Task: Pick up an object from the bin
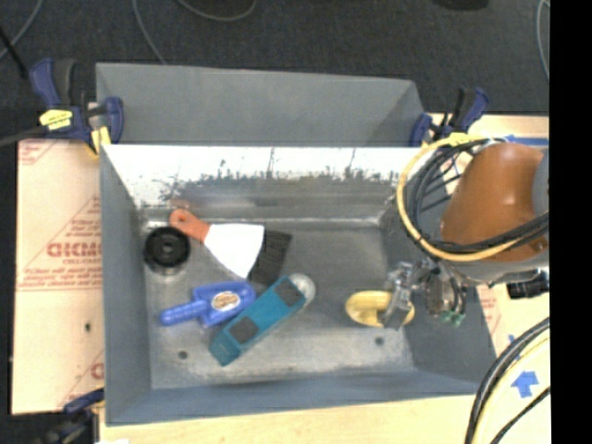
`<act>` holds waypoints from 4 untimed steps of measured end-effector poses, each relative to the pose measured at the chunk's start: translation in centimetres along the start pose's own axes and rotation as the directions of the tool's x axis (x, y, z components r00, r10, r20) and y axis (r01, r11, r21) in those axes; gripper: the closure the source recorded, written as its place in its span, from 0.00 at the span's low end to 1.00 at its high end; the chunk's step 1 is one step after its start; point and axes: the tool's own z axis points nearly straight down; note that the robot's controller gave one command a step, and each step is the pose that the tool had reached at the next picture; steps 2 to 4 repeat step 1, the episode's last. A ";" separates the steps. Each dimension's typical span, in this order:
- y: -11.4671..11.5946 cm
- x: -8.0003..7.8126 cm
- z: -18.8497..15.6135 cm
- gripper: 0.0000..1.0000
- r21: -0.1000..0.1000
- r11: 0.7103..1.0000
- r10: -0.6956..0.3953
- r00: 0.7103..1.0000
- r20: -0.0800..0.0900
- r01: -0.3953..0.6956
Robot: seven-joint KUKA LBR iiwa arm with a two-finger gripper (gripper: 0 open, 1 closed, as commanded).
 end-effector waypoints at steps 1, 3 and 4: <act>0.7 0.1 -5.1 1.00 0.002 1.000 -0.011 1.000 -0.009 0.011; 0.7 0.1 -5.1 1.00 0.002 1.000 -0.011 1.000 -0.009 0.011; 0.7 0.1 -5.1 1.00 0.002 1.000 -0.011 1.000 -0.009 0.011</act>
Offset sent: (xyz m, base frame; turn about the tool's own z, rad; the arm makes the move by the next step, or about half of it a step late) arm -0.0154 0.0054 0.1240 -0.0515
